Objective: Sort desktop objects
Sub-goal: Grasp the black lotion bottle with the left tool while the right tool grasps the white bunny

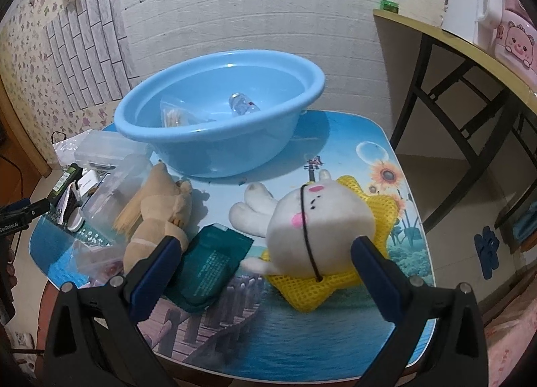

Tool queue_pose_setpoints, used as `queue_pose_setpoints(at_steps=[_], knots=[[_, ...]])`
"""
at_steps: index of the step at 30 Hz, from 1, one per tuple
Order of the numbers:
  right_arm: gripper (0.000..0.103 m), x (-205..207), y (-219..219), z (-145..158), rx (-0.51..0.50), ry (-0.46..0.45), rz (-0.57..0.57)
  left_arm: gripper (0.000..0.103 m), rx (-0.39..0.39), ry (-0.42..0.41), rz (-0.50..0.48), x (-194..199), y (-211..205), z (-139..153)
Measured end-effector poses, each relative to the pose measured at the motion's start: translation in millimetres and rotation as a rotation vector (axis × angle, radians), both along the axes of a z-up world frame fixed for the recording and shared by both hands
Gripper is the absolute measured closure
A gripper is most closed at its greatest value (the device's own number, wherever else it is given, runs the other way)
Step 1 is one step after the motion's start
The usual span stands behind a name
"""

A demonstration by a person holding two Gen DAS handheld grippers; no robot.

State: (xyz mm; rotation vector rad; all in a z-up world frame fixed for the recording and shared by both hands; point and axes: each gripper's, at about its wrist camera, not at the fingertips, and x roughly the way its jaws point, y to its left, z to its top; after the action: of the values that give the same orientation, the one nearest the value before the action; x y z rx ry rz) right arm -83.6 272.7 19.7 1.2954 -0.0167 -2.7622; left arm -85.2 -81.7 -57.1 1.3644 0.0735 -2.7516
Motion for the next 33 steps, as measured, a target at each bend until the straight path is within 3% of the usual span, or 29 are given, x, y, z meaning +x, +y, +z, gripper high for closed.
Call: queue_pose_setpoints(at_steps=[6,11,26,33], knots=[[0.000,-8.3,5.2,-2.4,0.033,-0.011,-0.037,0.000,-0.042,-0.029,-0.012,-14.0,-13.0,-12.5],[0.000,-15.0,12.3,-6.8,0.056,-0.026,-0.070,0.000,0.032,-0.047,-0.024,-23.9,-21.2,-22.1],[0.000,-32.2,19.6,-21.2,0.097,-0.056,-0.092,0.000,-0.020,-0.046,-0.068,-45.7,-7.3,-28.6],[0.000,-37.2,22.8,-24.7,0.073,-0.058,-0.093,0.000,0.001,-0.060,-0.069,-53.5,-9.8,-33.9]])
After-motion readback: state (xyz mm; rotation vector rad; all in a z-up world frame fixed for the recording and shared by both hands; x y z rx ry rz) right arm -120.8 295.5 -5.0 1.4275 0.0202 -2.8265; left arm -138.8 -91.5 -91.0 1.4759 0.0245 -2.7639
